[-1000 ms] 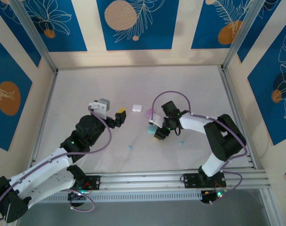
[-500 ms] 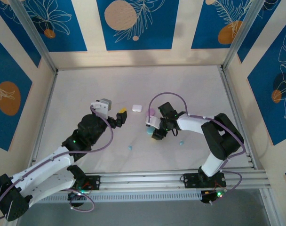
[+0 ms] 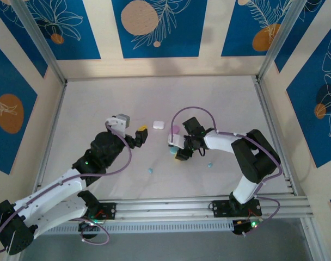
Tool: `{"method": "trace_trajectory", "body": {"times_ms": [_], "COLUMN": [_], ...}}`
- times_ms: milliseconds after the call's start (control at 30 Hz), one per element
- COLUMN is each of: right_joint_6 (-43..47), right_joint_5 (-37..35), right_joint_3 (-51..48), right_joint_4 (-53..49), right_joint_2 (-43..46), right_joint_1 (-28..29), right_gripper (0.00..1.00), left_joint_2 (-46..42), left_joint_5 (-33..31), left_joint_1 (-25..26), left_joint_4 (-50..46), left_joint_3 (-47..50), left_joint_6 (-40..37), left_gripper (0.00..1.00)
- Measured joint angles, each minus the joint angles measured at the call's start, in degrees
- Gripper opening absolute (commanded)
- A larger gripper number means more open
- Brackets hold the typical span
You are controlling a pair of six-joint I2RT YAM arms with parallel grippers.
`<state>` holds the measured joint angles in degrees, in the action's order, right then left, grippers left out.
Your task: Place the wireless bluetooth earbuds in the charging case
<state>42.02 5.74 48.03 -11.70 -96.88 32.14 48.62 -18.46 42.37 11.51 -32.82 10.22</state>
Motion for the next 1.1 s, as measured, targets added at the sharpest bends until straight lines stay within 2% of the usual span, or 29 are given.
{"method": "trace_trajectory", "body": {"times_ms": [167, 333, 467, 667, 833, 1100], "right_joint_6": [-0.96, -3.43, -7.80, -13.42, -15.58, -16.98], "right_joint_5": [0.09, -0.33, -0.31, 1.49, 2.97, 5.05], "right_joint_3": [0.09, 0.04, -0.04, -0.87, -2.51, -5.09], "right_joint_4": [-0.59, -1.29, 0.68, 8.63, 12.59, 15.65], "right_joint_2": [0.15, 2.47, 9.14, 19.71, 24.39, 30.21], "right_joint_1": [0.09, 0.11, 0.28, 0.26, 0.28, 0.28], "right_gripper": [0.37, 0.31, 0.31, 0.31, 0.31, 0.31], "left_joint_2": [0.94, 1.95, 4.09, 9.42, 13.94, 20.59], "left_joint_5": [0.26, 0.90, 3.26, 12.55, 22.10, 31.76], "left_joint_1": [0.00, -0.15, -0.44, -0.68, -0.74, -0.74], "left_joint_4": [-0.02, -0.33, -0.57, -2.75, -3.67, -3.85], "left_joint_3": [0.00, -0.52, -2.14, -7.67, -12.44, -16.72], "left_joint_6": [0.00, 0.22, 1.07, 1.75, 2.16, 6.25], "left_gripper": [1.00, 0.99, 0.97, 0.98, 0.97, 0.84]}}
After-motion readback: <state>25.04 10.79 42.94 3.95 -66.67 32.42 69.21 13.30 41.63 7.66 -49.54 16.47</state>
